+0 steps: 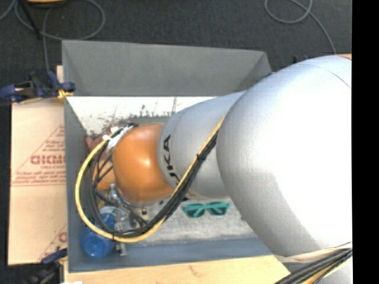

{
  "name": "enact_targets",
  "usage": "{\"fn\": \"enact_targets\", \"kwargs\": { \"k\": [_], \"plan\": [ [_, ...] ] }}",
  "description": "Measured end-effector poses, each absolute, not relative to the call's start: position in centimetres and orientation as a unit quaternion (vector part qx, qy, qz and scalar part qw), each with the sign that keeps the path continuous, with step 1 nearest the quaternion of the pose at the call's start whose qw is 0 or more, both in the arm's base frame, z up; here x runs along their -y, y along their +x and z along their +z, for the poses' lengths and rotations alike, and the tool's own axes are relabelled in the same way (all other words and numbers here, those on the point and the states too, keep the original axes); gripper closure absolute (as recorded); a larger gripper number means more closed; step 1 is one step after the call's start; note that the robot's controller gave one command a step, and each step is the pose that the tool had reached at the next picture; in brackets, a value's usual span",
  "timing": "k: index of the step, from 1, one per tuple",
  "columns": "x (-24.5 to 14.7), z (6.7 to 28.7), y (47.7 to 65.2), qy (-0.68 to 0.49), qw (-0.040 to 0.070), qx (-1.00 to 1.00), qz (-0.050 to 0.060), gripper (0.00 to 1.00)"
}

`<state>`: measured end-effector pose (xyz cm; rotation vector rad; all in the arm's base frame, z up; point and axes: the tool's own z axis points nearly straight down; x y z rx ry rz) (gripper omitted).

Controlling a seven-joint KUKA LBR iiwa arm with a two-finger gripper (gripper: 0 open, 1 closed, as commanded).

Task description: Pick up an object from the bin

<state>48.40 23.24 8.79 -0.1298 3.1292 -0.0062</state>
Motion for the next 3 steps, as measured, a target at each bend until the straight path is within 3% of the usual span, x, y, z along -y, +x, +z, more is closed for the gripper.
{"fn": "enact_targets", "kwargs": {
  "k": [1, 2, 3],
  "plan": [
    [-23.2, 8.8, 48.4, -0.041, 0.005, -0.999, -0.002, 1.00],
    [-22.9, 11.9, 49.2, -0.026, 0.001, -1.000, -0.001, 1.00],
    [-22.7, 17.7, 49.7, -0.038, -0.002, -0.999, -0.001, 1.00]
  ]
}}
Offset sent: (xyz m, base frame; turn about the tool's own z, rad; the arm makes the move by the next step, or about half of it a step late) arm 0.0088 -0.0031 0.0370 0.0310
